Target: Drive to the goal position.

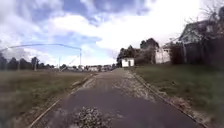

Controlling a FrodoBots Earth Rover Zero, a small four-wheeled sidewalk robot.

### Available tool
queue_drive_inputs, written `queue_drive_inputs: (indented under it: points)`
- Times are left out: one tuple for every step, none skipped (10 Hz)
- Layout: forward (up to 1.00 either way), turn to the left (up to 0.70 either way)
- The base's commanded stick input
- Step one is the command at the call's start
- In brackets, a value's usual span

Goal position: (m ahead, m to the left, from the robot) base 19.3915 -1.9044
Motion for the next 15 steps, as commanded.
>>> queue_drive_inputs:
  points:
    - [0.79, 0.00]
    - [0.79, 0.00]
    - [0.79, 0.00]
    - [0.79, 0.00]
    - [0.80, -0.01]
    - [0.83, -0.02]
    - [0.83, -0.22]
    - [0.83, -0.33]
    - [0.83, -0.33]
    - [0.83, -0.33]
    - [0.83, -0.33]
    - [0.83, -0.33]
    - [0.83, -0.29]
    - [0.83, 0.00]
    - [0.83, 0.00]
